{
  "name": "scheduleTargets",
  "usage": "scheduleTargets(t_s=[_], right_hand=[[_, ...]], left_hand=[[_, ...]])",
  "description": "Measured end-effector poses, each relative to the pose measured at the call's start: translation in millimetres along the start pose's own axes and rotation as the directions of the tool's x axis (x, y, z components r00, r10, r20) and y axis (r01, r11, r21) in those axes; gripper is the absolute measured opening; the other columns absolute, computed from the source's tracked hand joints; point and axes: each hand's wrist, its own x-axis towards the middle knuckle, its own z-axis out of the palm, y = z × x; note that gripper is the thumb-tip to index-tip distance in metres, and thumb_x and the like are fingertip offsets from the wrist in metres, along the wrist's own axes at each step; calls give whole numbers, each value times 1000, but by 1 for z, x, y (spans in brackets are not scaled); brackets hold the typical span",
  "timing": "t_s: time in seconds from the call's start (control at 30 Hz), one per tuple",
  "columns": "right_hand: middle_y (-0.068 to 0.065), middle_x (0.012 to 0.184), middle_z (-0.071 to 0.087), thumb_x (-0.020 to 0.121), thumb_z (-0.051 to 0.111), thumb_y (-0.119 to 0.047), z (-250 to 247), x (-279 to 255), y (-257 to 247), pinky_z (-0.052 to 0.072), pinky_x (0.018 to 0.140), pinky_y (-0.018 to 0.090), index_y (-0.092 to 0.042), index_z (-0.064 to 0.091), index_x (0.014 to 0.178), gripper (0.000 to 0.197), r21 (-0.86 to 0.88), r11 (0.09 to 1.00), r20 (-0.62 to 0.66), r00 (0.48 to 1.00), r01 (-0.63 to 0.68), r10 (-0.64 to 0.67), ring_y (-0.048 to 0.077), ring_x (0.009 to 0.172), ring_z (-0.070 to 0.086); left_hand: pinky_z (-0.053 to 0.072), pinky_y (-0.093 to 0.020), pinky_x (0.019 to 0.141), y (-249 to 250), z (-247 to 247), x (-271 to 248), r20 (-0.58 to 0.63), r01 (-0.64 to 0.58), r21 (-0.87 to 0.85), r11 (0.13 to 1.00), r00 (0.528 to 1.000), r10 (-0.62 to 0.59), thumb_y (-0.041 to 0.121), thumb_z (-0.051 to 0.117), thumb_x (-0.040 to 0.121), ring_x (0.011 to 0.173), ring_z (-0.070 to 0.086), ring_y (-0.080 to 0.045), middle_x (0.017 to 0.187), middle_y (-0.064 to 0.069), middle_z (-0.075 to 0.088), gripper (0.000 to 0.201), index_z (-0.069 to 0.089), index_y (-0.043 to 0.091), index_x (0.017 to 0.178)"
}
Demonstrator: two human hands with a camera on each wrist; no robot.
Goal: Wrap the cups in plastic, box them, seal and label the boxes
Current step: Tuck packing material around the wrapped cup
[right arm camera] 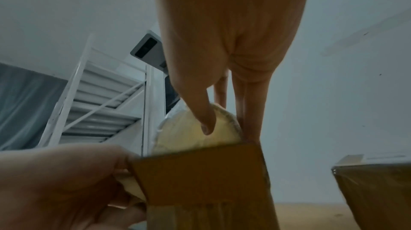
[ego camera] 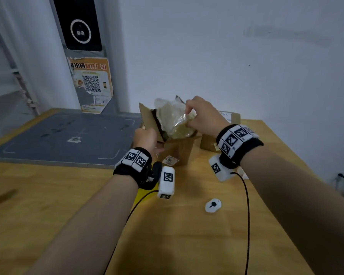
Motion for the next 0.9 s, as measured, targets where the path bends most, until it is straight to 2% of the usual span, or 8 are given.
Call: scheduleTargets(t_s=[0.27, 0.33, 0.43, 0.53, 0.6, 0.7, 0.8, 0.9], right_hand=[[-3, 117, 64, 91, 64, 1, 25, 18, -1, 42, 82, 27, -26, 68, 95, 27, -135, 989, 210, 974, -59, 86, 19, 108, 60], [-6, 113, 67, 95, 65, -11, 28, 21, -3, 47, 86, 27, -18, 78, 111, 21, -122, 990, 368, 923, -71, 112, 16, 105, 61], [7, 84, 66, 99, 55, -22, 35, 22, -8, 48, 74, 34, -1, 74, 88, 31, -162, 982, 554, 815, -96, 171, 28, 78, 58], [8, 76, 64, 99, 56, -26, 34, 18, -11, 49, 72, 34, -1, 69, 76, 36, -103, 987, 538, 828, -125, 161, 25, 70, 57], [5, 99, 77, 101, 53, -30, 27, 13, -7, 55, 94, 37, -7, 80, 99, 35, 78, 984, 456, 883, -160, 108, 21, 95, 71], [-6, 100, 79, 102, 44, -50, 14, -2, -1, 51, 101, 35, -24, 79, 107, 44, 260, 946, 380, 921, -195, 86, 11, 101, 71], [-7, 105, 76, 91, 55, -68, 6, -16, 9, 54, 93, 36, -27, 78, 108, 50, 52, 993, 369, 926, -106, 80, 13, 98, 69], [-6, 125, 68, 96, 67, -40, 3, -21, 24, 54, 98, 39, -28, 69, 128, 35, -130, 981, 311, 933, -145, 179, 17, 111, 65]], left_hand=[[61, -38, 57, -4, 0, 2, 61, -28, 104, 994, 998, 21, 16, 46, 101, 69, 77, -32, 96, -19, 75, 30, 63, 3, 120], [61, -37, 55, -7, -2, 3, 61, -12, 83, 996, 998, 7, 15, 47, 100, 67, 77, -28, 98, -18, 75, 29, 62, 4, 122], [63, -38, 63, -11, -6, 4, 82, 11, 58, 998, 996, -15, 10, 44, 98, 71, 78, -26, 97, -17, 75, 31, 58, 3, 126], [64, -42, 75, -11, -4, 2, 134, 29, 56, 998, 990, -36, 10, 44, 99, 79, 78, -27, 100, -16, 75, 32, 55, 3, 128], [61, -46, 84, -10, 0, -2, 196, 73, 51, 996, 977, -82, 8, 48, 99, 88, 77, -27, 99, -14, 76, 25, 60, 4, 121], [61, -46, 84, -10, 12, -9, 302, 127, 80, 989, 942, -145, 13, 56, 100, 101, 74, -28, 109, -12, 76, 25, 65, 6, 122], [60, -45, 77, -11, 25, -17, 427, 173, 126, 977, 880, -211, 24, 55, 104, 111, 68, -30, 124, -10, 72, 28, 65, 11, 127], [58, -46, 84, -11, 33, -29, 533, 210, 185, 960, 799, -278, 31, 51, 106, 113, 67, -33, 121, -6, 74, 30, 68, 13, 123]])
